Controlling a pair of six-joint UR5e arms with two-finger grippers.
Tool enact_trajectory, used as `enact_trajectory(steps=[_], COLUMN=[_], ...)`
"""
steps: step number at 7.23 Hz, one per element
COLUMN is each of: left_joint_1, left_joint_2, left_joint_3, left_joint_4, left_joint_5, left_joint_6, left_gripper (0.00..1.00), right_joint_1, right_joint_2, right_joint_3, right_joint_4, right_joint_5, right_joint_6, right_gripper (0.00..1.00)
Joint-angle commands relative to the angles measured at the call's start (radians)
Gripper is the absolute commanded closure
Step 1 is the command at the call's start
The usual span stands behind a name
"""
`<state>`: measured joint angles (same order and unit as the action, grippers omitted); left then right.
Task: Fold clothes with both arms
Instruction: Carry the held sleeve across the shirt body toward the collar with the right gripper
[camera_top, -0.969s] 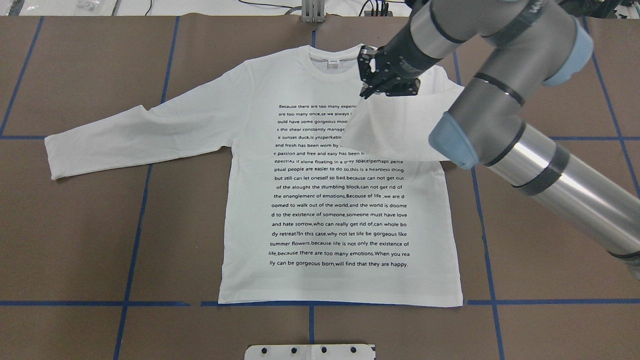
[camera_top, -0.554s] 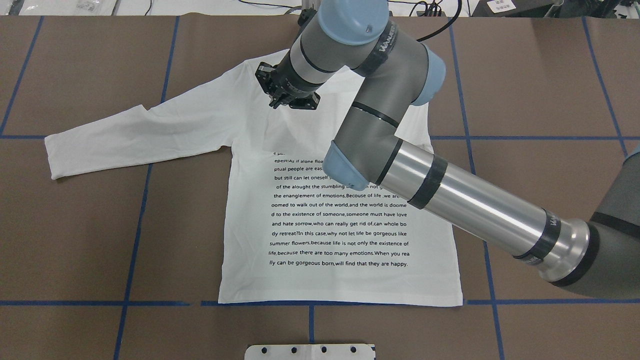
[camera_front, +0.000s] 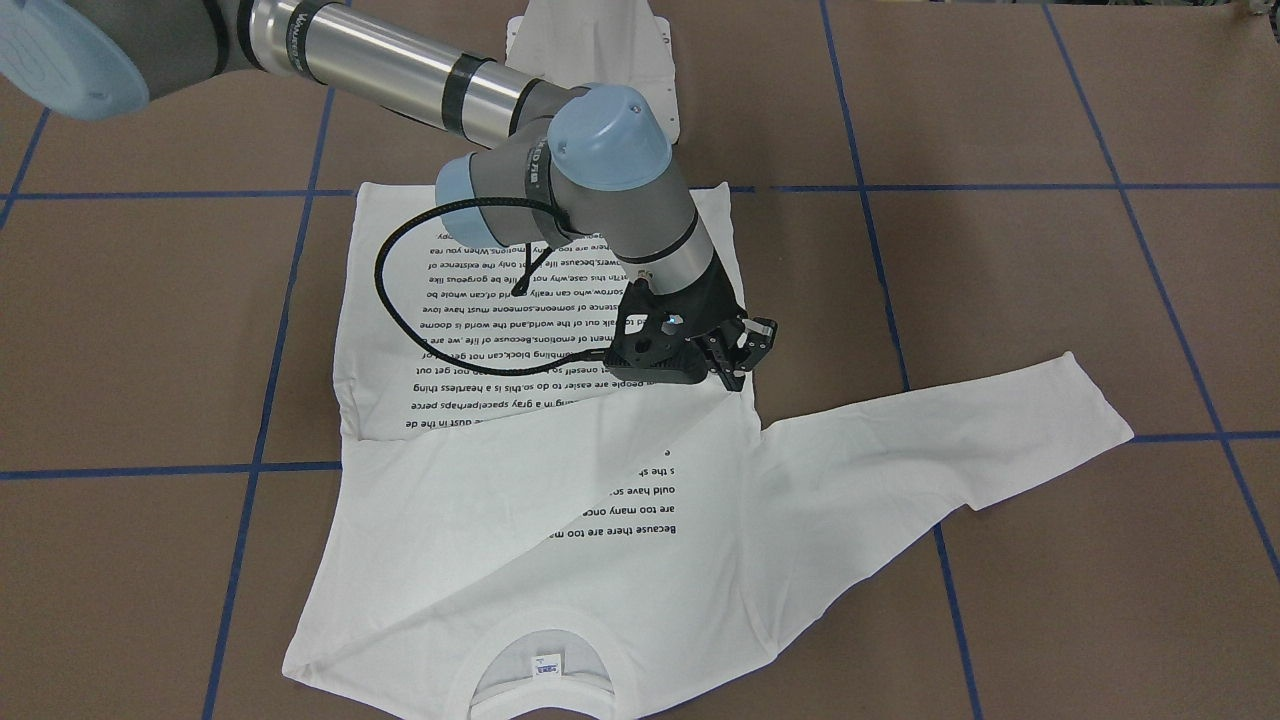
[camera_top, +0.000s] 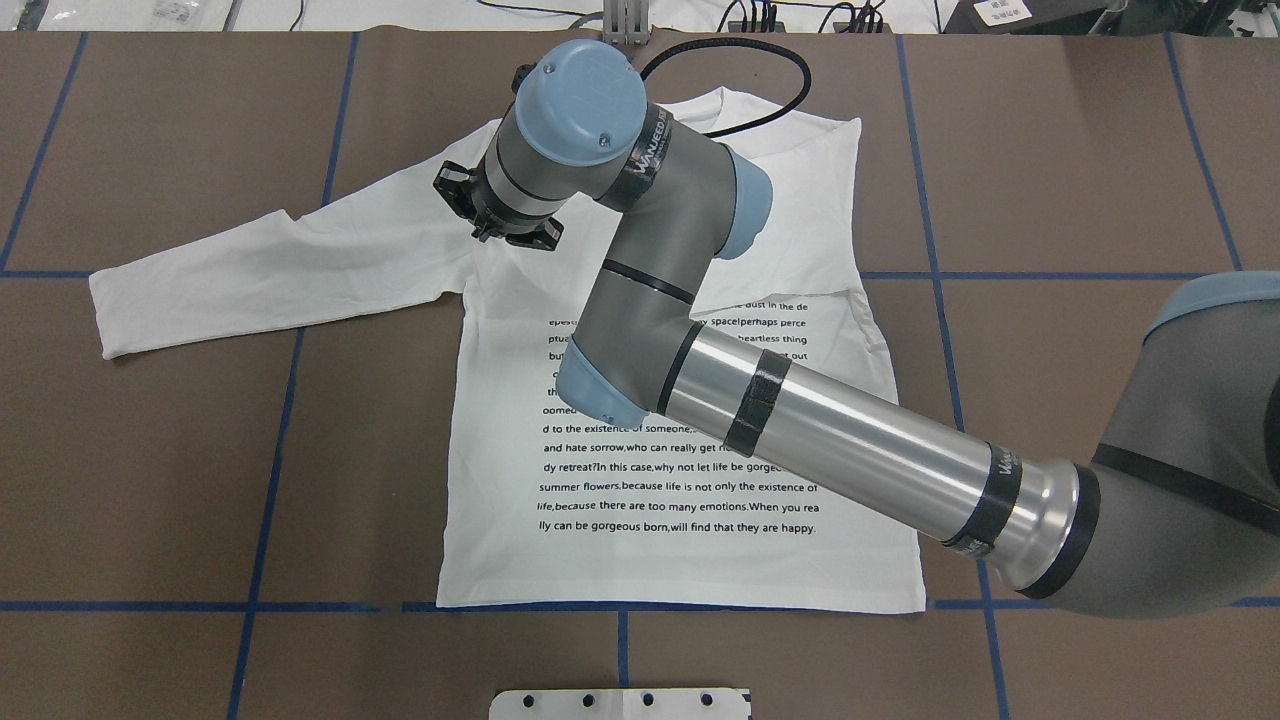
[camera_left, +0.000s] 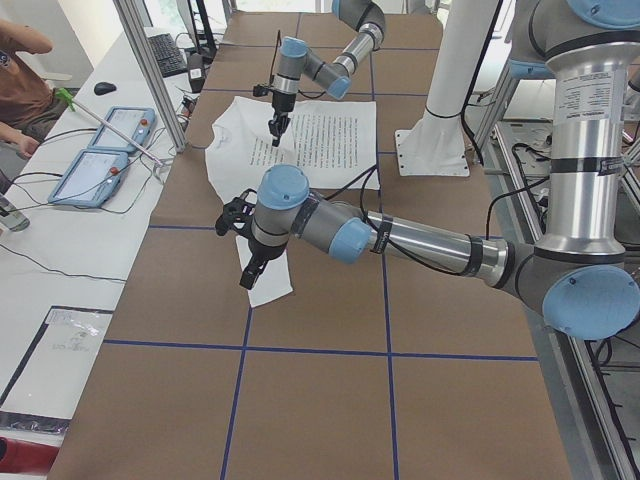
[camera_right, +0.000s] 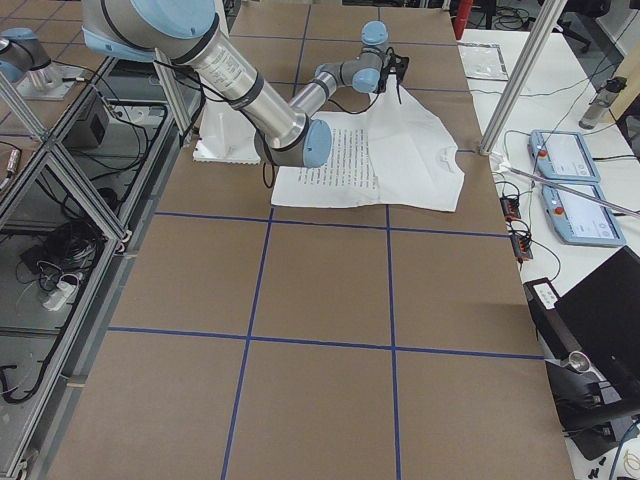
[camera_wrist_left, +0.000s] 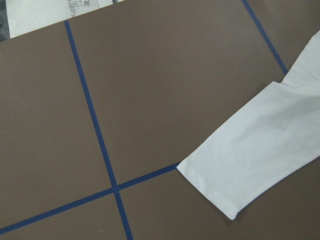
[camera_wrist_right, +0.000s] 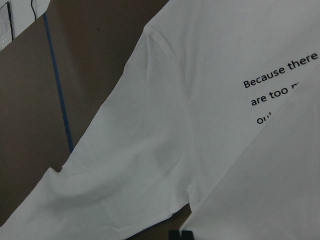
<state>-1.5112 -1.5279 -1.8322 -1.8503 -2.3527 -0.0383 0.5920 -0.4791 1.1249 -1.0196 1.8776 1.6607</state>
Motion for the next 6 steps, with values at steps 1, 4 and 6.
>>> enact_trajectory(steps=[1,4,6], left_joint_1=[0.002,0.109,0.187], left_joint_2=[-0.002,-0.072,-0.125], left_joint_3=[0.002,0.161,0.366], left_joint_4=[-0.001,-0.105,-0.324], left_joint_5=[-0.002,0.0,0.007], left_joint_6=[0.0,-0.216,-0.362], left_gripper=[0.0,0.0,0.0], right_joint_1=[-0.006,-0.006,0.021], right_joint_2=[0.005,0.071,0.009], right_joint_3=[-0.022,-0.102,-0.01], right_joint_4=[0.001,0.001,-0.007], right_joint_5=[-0.011,-0.025,-0.014], right_joint_6=[0.002,0.014,0.062], right_gripper=[0.58,0.03,0.02])
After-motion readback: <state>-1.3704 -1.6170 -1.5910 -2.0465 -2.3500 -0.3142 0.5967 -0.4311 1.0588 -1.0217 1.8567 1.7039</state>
